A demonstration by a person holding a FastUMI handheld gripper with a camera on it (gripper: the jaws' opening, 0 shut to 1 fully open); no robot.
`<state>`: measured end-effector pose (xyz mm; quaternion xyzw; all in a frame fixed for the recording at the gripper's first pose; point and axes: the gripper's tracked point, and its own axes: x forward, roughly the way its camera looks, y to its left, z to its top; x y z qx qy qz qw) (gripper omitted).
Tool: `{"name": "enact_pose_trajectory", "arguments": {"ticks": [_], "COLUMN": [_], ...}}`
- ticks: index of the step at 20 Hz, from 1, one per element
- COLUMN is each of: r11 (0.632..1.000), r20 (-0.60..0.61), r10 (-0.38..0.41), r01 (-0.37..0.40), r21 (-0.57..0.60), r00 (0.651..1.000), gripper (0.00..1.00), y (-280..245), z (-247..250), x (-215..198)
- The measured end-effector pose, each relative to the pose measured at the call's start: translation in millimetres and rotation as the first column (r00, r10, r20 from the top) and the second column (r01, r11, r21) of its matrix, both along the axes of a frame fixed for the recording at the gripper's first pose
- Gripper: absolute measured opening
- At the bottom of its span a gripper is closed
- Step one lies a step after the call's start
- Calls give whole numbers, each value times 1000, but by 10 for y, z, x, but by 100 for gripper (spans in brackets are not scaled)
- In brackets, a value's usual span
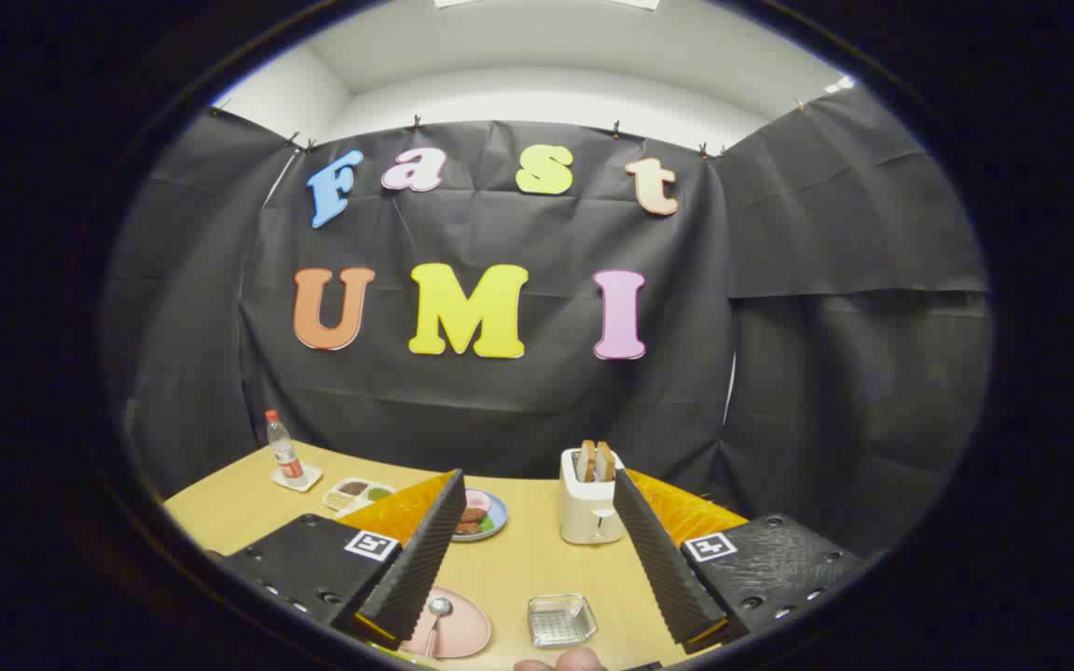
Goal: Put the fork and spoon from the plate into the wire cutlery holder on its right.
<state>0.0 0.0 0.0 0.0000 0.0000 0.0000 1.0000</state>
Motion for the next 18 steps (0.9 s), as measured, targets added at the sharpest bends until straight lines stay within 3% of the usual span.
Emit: {"name": "enact_pose_trajectory", "arguments": {"ticks": [18], "r11": [999], "r20": [1], "r10": [52], "r01": [-52], "r21": [1], "r00": [999], "gripper": [95], "y": [189], "z": [92], "x": [-79]}}
